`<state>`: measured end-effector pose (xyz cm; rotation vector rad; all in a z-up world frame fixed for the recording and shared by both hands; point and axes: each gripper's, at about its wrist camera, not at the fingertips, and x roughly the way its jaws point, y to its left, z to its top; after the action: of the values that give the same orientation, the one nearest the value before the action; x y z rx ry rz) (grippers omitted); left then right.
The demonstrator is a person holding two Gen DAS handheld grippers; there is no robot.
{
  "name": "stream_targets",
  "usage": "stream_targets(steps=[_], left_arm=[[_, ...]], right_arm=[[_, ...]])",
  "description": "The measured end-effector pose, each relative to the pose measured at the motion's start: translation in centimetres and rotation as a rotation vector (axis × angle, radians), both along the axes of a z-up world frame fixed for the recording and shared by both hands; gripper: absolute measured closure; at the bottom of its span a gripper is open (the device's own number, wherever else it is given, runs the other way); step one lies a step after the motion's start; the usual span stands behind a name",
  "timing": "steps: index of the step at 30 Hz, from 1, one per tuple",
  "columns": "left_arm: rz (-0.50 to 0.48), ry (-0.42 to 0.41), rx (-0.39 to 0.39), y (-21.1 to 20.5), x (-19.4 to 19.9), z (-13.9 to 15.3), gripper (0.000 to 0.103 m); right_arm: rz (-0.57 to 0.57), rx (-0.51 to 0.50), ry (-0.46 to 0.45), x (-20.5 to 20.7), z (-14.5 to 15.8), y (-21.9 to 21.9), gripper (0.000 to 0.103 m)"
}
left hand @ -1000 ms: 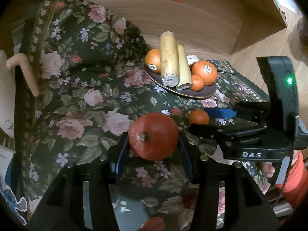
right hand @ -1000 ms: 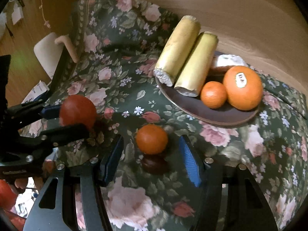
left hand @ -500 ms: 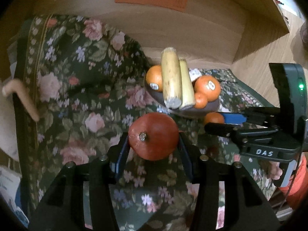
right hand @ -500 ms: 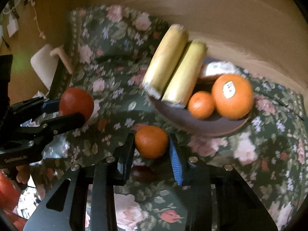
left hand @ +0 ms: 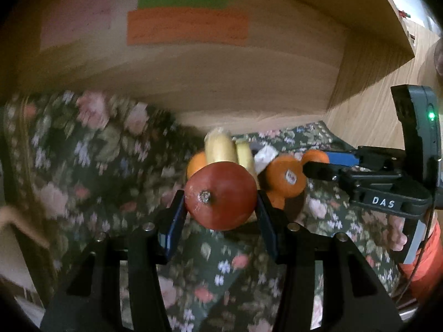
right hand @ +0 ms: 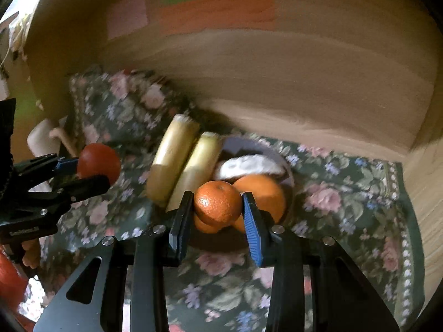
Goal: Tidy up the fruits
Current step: 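Lower the pomegranate onto the plate with the left gripper while the right places the tangerine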
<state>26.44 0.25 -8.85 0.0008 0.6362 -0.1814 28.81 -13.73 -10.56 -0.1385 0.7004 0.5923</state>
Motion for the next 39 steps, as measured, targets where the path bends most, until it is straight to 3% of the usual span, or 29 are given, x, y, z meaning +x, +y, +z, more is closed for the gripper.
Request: stream_targets(steps=[10,24,35,39], left_arm=[[-0.048,-0.025,0.041,-3.0,5.4,1.8,0.054],[-0.037,0.061,0.024,-3.6,13.5,0.2,0.054],[-0.070,0.113,0.079,-5.0,15.8,-1.9,0.053],[-0.079,0.134,0.063,-4.9,15.8,-2.0,0.053]], right_arm=[[-0.010,-0.013,-0.026,3.2,0.9,-0.6,0.071],[-0.014,-0.062,-0.062,7.5,1.6,0.2,0.071],[-0.042,-0.061,-0.045,8.7,1.2,-0.4,0.071],[-0.047,-0.062,-0.047,8.7,1.4,-0.4,0.071]])
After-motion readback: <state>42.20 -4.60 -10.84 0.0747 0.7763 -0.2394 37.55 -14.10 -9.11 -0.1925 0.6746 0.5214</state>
